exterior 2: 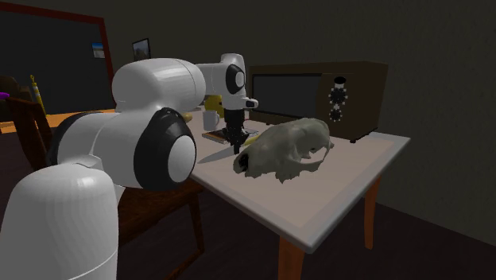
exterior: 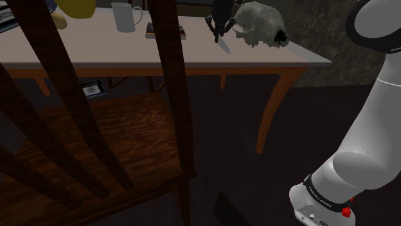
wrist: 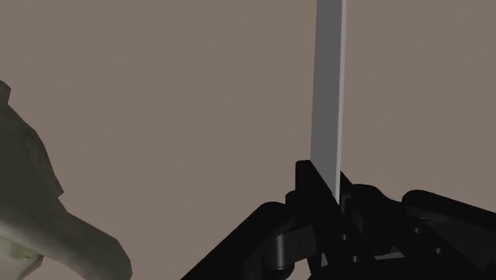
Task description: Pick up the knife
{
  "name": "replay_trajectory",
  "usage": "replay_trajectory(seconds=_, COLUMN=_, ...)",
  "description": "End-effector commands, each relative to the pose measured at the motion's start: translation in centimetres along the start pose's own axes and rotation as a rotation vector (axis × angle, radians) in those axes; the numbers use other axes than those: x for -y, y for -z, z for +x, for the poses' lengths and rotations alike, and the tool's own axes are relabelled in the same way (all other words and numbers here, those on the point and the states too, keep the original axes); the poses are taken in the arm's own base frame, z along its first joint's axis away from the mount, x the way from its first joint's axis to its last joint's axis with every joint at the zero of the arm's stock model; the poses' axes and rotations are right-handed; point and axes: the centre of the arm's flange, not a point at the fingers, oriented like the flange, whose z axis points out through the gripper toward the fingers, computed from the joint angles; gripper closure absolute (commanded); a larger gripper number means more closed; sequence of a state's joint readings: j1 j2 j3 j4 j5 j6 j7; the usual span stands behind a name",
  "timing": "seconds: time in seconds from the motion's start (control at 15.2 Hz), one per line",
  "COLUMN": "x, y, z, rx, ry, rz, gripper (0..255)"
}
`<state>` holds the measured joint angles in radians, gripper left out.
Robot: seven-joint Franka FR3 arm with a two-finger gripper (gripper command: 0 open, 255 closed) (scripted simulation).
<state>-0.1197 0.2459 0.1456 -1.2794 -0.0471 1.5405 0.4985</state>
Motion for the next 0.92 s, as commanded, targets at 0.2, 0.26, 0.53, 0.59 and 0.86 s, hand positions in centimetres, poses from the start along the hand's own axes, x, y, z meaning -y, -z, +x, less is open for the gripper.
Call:
replay_trajectory(seconds=0.2, x=0.1, y=1.1, z=0.0, rx=0.000, ry=0.000, rz=0.000, gripper=255)
replay_trajectory(seconds=0.26, x=0.1, y=1.6, z=0.0, rx=0.000, ry=0.000, rz=0.000, gripper=255)
replay_trajectory(seconds=0.53, x=0.1, y=3.7, z=0.1, rx=0.000, ry=0.000, rz=0.000, gripper=255)
replay_trajectory(seconds=0.59, x=0.1, y=4.3, z=0.1, rx=0.000, ry=0.000, rz=0.000, gripper=255)
replay_trajectory(seconds=0.86, x=0.1, y=6.4, z=0.1, rx=0.000, ry=0.000, rz=0.000, gripper=255)
